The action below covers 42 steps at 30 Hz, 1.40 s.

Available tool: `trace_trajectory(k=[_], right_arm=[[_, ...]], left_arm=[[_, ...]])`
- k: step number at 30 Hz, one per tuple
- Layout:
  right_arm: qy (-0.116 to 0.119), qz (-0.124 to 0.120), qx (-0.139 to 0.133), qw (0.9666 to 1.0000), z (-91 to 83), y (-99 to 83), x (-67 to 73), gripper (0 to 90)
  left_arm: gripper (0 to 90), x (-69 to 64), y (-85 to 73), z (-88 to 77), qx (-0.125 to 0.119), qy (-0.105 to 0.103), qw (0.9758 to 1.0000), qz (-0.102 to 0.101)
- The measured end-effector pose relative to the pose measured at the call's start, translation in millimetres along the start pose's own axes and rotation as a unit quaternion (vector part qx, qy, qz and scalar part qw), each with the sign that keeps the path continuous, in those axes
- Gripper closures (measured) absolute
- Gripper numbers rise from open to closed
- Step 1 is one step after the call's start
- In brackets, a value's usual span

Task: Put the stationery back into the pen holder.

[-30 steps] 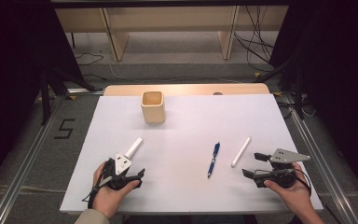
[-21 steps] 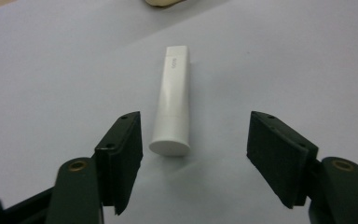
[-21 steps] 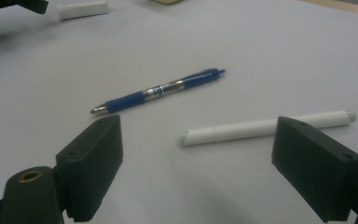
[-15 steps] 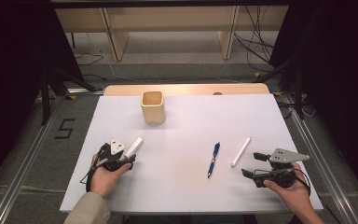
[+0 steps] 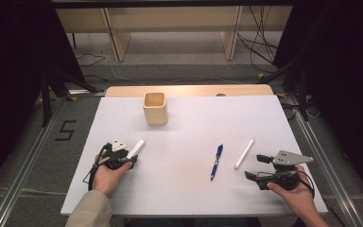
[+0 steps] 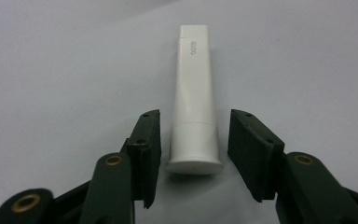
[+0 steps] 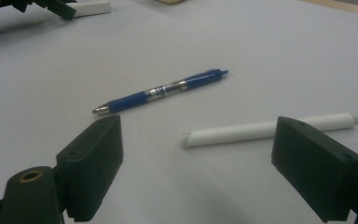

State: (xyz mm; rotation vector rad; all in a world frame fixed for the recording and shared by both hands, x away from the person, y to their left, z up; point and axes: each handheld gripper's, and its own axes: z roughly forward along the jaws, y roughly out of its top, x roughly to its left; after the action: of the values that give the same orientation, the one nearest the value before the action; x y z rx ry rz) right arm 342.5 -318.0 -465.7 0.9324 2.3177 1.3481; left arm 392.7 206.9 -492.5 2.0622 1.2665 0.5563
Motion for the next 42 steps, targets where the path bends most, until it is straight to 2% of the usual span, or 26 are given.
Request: trace_trajectory(k=[16, 30, 36, 42], right_arm=[[0.001, -0.005, 0.002, 1.0000, 0.8, 0.3, -0.1, 17.5], [0.002, -0.005, 0.003, 1.0000, 1.5, 0.7, 0.3, 17.5], [0.003, -0.007, -0.001, 1.0000, 1.9, 1.0, 0.4, 17.5], [0.003, -0.006, -0.001, 1.0000, 1.7, 1.2, 0.6, 17.5]], left_arm=[[59.8, 1.0, 4.0, 4.8, -0.005, 0.002, 1.0000, 0.000], [65.6, -0.4, 6.9, 10.5, -0.003, 0.003, 0.9998, -0.018], [66.1, -2.3, 9.9, 10.4, 0.010, 0.010, 0.9998, -0.012], [66.6, -2.8, 10.2, 10.5, 0.010, 0.010, 0.9999, -0.010]])
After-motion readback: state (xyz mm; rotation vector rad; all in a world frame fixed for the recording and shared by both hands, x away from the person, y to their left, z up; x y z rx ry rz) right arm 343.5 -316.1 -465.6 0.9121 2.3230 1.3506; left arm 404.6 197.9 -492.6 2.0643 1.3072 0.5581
